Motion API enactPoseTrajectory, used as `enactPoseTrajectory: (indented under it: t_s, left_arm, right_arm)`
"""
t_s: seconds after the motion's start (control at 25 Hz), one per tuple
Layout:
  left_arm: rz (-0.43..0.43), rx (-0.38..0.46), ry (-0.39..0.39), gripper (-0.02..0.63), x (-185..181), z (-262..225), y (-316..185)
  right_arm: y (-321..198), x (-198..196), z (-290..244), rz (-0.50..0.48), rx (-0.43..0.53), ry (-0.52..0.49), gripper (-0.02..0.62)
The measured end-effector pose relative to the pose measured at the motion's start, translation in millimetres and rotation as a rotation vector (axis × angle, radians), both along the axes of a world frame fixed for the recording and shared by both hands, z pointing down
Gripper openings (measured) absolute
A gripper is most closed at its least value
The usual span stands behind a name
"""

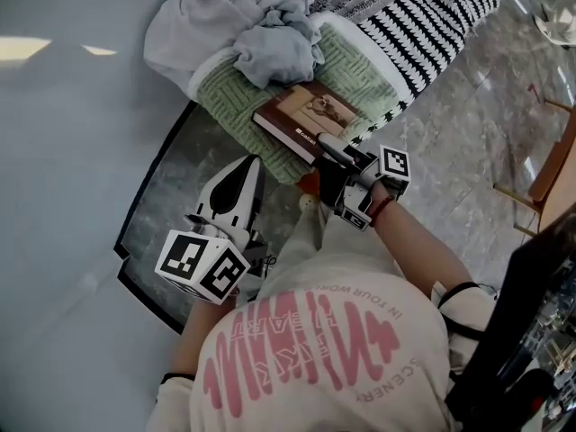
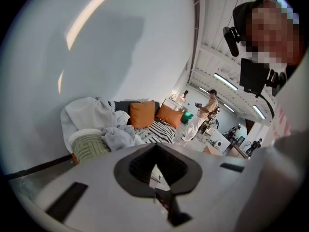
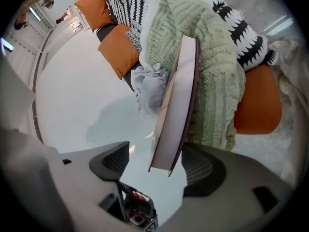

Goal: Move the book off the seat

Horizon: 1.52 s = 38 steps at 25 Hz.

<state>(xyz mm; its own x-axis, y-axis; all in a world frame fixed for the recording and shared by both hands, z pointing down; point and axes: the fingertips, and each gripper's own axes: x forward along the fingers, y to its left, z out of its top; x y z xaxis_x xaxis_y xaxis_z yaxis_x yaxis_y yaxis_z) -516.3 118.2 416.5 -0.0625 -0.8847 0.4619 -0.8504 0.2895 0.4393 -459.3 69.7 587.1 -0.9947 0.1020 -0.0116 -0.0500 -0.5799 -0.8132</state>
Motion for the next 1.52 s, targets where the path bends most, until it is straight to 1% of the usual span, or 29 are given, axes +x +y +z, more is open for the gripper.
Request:
enactPoseTrajectory:
  t_s: [0.16,0.24,0.28,0.36,0.4,0.64,0.76,0.96,1.12,1.32,1.52]
  left_arm:
    - [0.0,0.0,0.006,0.009,-2,-2,0]
    - [0.005,0.004,0.004,0.009,-1,-3,-1]
    - [0.007,0.005,0.002,0.009,-1,-3,-2]
    - [0.008,0.004,0.0,0.009,-1,-4,-2]
    - [0.006,0.003,-0.001,0.009,-2,-4,-1]
    - [-0.001,0.008,-0.004,0.009,-2,-5,3]
    - [-0.003,0.02,-0.011,0.009,1,-9,7]
    - [0.001,0.039,-0.019,0.009,4,-13,14]
    - [0.006,0.057,-0.022,0.009,6,-15,14]
    - [0.019,0.089,-0.022,0.009,11,-22,15]
    - [0.029,0.121,-0.016,0.009,14,-28,21]
  right_arm:
    - [-6,-4,-5,0.038,-0.03,-0.012,0.351]
    - [-6,-7,-4,0.036,-0.032,-0.008,0.343]
    - [-5,-8,-2,0.029,-0.026,0.001,0.326]
    - [-3,-8,3,0.011,-0.003,0.03,0.242]
    - [-2,-8,5,0.004,0.006,0.04,0.215]
    - [-4,-7,4,0.004,-0.002,0.045,0.204]
    - [-2,-3,1,0.001,0.018,0.043,0.195]
    - [2,2,-12,-0.015,0.086,0.012,0.187]
    - [2,4,-30,-0.042,0.172,-0.033,0.187]
    - [1,7,-60,-0.062,0.287,-0.097,0.187]
    - [2,11,-95,-0.073,0.445,-0.152,0.184]
